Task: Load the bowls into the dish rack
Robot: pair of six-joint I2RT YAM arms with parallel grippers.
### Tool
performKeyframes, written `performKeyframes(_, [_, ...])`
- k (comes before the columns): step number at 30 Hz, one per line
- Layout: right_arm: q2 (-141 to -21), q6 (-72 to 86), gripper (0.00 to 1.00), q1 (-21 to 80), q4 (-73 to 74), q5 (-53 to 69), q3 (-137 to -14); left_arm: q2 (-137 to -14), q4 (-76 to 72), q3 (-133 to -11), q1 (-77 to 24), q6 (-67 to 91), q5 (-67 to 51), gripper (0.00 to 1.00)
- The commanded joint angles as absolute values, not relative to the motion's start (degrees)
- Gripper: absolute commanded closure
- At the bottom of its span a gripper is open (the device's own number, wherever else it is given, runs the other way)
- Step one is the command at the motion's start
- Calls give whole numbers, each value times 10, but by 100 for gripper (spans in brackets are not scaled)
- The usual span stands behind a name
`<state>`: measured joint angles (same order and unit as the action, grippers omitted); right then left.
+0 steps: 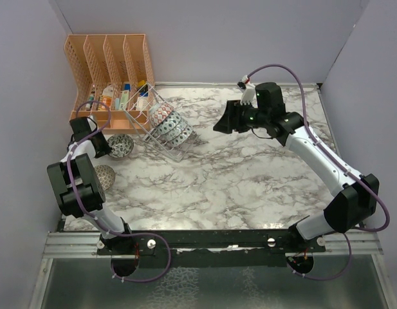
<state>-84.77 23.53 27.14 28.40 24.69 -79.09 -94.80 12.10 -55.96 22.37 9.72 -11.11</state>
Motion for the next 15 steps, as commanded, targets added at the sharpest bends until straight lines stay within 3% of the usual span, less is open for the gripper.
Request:
performKeyframes(1, [-842,198,40,268,265,290,-803,-921,146,-583,225,98,-123,100])
performKeyframes(15, [-840,136,42,301,238,384,-852,-782,303,-643,225,116,-199,100])
